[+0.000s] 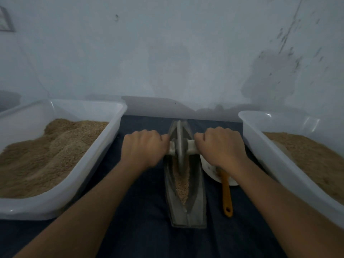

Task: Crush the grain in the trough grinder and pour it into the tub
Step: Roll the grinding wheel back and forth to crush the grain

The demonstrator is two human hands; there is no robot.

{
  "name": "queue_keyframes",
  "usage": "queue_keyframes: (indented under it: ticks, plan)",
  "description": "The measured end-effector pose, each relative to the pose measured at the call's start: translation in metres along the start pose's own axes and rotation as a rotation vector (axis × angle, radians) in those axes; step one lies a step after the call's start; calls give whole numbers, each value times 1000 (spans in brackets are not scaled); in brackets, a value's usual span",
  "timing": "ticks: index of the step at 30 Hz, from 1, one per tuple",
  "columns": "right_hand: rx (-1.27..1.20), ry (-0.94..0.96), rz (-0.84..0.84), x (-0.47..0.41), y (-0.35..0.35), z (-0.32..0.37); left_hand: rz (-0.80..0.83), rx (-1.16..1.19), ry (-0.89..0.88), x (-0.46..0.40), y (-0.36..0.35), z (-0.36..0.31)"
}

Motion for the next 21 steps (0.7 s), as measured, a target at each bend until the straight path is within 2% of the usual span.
queue_keyframes:
  ticks: [2, 5, 7, 9, 13, 16, 18, 21]
  plan:
    - [-63, -67, -157, 25, 12, 1, -141, -1, 29, 27, 16, -7]
    - [-142, -4, -307, 52, 22, 7, -293, 137, 117, 52, 33, -3]
    - [-155, 39, -365, 57, 27, 9, -328, 247, 175, 56, 39, 4]
    - [-153, 40, -370, 55, 29, 11, -328, 250, 190, 54, 39, 4]
    - [-92, -98, -249, 32, 12, -3, -272, 2, 62, 30, 27, -3]
    - [22, -58, -40, 8, -9, -14, -214, -73, -41, 3, 12, -7]
    - [67, 17, 127, -6, -22, -17, -87, -64, -74, -18, 2, -6]
    - [-146, -149, 390, -26, -38, -32, 214, 159, -37, -46, -12, 8]
Point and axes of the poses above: each hand's wrist, its own x-axis away from the middle knuckle, its own y-axis out of the back of the hand, z = x × y, the point moved 8 cm from there along -x, towards the middle knuckle, and after that the axes turned 15 degrees about -x, right-handed, at the moved point
